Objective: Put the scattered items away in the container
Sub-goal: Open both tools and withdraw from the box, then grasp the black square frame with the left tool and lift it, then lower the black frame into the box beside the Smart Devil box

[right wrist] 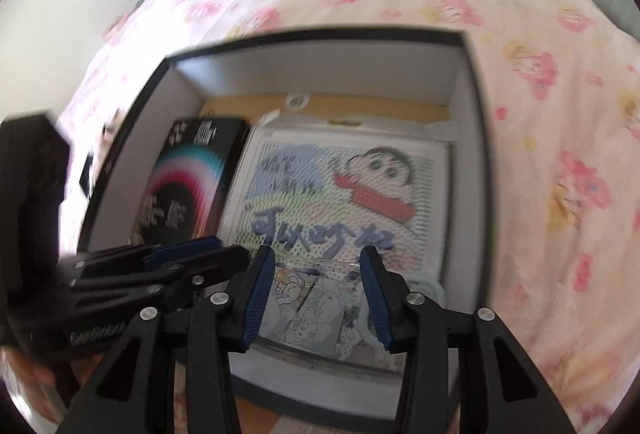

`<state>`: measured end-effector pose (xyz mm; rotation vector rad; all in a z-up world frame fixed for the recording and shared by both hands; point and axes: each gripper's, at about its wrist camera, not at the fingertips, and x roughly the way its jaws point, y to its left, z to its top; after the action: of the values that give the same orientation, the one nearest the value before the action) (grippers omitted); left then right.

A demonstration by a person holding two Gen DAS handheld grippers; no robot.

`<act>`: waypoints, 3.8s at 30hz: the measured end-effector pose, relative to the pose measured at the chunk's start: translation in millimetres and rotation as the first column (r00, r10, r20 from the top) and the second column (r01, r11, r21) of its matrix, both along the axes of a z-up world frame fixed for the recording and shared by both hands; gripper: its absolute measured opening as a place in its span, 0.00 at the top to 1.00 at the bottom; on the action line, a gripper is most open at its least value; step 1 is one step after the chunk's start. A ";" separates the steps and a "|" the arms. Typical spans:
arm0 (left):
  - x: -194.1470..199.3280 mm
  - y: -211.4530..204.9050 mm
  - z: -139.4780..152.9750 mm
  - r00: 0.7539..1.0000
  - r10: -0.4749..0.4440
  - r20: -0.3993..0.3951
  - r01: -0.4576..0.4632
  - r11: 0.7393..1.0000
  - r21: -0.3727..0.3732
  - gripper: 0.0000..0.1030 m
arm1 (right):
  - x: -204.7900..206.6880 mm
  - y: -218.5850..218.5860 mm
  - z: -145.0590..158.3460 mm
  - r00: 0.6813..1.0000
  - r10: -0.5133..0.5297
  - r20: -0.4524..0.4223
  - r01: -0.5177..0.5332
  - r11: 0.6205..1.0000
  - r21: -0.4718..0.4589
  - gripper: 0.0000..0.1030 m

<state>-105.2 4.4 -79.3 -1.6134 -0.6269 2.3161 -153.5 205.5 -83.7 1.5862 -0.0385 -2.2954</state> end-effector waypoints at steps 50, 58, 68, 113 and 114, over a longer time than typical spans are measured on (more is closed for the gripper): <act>83.2 -286.8 -48.5 0.911 0.410 -0.047 -0.402 0.908 0.119 0.61 | 46.6 -290.5 4.5 0.922 0.385 -0.037 -0.387 0.917 -0.097 0.61; 58.8 -354.8 -101.5 0.804 0.592 0.059 -0.595 0.797 0.108 0.60 | 24.9 -345.2 -16.7 0.890 0.456 0.003 -0.453 0.884 -0.118 0.61; 50.5 -361.8 -126.0 0.758 0.647 0.084 -0.650 0.740 0.172 0.81 | 13.4 -354.4 -42.1 0.889 0.454 0.055 -0.447 0.889 -0.098 0.61; -24.4 -15.2 -26.6 0.997 -0.036 0.070 0.043 0.995 -0.089 0.82 | -20.1 -32.9 -5.5 0.997 0.078 -0.010 -0.079 0.993 -0.089 0.54; -25.3 -13.8 -28.6 0.996 -0.035 0.080 0.044 0.992 -0.114 0.82 | -19.8 -29.8 -10.5 0.999 0.054 0.002 -0.053 0.996 -0.070 0.54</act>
<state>-130.5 -9.3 -107.9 -1.7586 -0.4794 2.3091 -173.3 175.8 -94.2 1.5384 -0.0751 -2.2261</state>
